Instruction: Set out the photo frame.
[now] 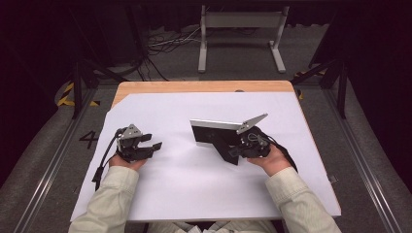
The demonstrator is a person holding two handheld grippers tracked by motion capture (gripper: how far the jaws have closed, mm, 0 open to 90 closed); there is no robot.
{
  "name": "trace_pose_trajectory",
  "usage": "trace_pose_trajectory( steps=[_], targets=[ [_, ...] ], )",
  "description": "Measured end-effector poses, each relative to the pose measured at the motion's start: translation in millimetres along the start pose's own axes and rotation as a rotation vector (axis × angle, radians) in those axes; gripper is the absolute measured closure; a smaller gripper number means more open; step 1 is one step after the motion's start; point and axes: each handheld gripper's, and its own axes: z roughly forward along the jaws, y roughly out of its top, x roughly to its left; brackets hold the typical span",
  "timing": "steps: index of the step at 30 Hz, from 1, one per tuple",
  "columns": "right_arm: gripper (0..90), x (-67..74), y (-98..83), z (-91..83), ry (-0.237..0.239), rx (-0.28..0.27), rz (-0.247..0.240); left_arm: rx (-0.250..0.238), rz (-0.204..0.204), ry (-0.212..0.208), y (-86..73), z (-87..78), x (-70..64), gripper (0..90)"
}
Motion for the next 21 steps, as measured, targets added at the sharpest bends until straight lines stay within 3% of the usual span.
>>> trace_pose_trajectory(
  steps=[21],
  targets=[
    [86.3, 7.6, -12.5, 8.3, -0.054, 0.028, -0.060, 0.007, 0.000, -0.004, 0.0, 0.4, -0.5, 41.0]
  ],
)
